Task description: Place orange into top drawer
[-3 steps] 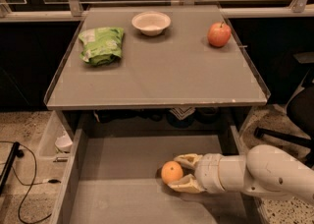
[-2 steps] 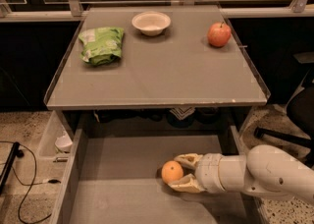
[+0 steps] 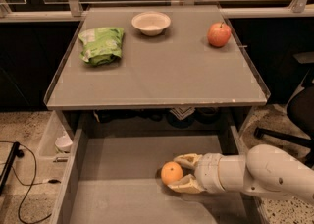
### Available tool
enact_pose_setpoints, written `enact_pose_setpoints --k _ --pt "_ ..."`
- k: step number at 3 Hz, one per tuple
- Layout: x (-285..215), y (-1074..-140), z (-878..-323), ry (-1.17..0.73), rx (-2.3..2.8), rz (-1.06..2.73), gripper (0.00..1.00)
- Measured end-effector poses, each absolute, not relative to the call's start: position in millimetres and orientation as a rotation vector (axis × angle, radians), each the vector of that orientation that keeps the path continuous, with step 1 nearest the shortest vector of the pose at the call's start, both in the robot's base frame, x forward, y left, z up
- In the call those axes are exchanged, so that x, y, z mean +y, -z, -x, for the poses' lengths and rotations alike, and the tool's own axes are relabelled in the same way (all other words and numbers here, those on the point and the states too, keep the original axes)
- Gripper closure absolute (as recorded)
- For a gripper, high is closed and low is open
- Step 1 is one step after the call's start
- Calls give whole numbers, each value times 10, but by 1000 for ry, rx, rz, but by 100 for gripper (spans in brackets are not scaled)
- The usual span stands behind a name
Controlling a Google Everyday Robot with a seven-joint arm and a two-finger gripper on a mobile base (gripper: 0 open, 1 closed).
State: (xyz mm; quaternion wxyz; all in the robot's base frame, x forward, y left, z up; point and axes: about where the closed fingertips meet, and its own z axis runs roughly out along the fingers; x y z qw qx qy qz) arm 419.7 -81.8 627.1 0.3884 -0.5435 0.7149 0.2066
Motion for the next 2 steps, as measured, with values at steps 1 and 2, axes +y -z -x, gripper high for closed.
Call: enact_pose_setpoints --k 1,2 --pt "-818 -6271 -4197 -525 1818 1382 15" --pt "-818 -6271 -4197 -525 1818 1382 0"
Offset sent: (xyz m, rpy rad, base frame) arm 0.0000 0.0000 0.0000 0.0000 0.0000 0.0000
